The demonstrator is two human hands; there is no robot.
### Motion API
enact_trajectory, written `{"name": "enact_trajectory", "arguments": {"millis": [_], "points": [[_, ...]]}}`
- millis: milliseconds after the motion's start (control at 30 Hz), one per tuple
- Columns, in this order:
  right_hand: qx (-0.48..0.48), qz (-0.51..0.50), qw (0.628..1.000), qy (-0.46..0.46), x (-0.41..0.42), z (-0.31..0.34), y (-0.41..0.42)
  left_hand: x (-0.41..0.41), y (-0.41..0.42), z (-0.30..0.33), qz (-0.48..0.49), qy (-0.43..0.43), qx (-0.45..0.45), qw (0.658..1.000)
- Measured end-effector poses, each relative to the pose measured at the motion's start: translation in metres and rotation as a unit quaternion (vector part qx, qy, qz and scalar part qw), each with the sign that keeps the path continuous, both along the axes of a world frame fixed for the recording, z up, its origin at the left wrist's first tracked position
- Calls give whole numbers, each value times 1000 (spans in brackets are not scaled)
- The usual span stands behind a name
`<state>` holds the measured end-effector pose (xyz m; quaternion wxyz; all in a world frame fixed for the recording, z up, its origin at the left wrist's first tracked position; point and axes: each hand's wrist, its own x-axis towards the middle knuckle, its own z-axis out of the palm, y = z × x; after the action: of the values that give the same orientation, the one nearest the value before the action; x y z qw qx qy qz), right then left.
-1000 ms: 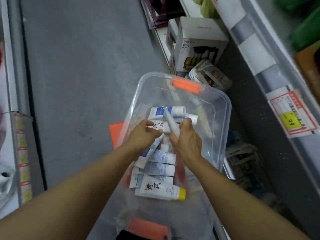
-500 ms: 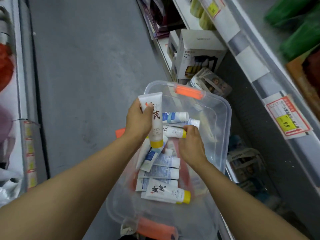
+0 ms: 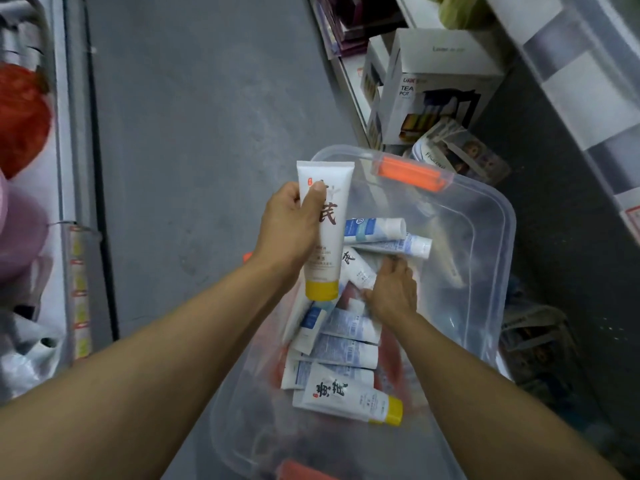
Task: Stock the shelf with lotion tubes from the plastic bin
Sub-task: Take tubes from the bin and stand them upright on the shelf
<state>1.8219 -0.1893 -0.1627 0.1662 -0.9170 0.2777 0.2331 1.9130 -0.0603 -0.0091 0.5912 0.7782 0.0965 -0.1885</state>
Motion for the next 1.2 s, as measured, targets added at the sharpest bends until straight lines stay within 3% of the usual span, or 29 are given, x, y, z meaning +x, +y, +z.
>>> {"name": "enact_trajectory", "arguments": {"millis": [200, 433, 633, 900, 1200], "points": [[110, -63, 987, 95, 4, 11, 3, -9, -6, 9, -42, 28, 8, 999], [288, -154, 940, 103, -4, 73, -18, -18, -13, 37, -26, 80, 29, 996], [451, -243, 859, -7, -25, 141, -24, -14, -7, 58, -25, 165, -31, 986], [389, -272, 855, -210, -33, 243, -26, -29, -2, 155, -122, 146, -76, 979], [417, -271, 785, -370, -89, 358, -3, -69, 21, 238, -222, 99, -126, 962]]}}
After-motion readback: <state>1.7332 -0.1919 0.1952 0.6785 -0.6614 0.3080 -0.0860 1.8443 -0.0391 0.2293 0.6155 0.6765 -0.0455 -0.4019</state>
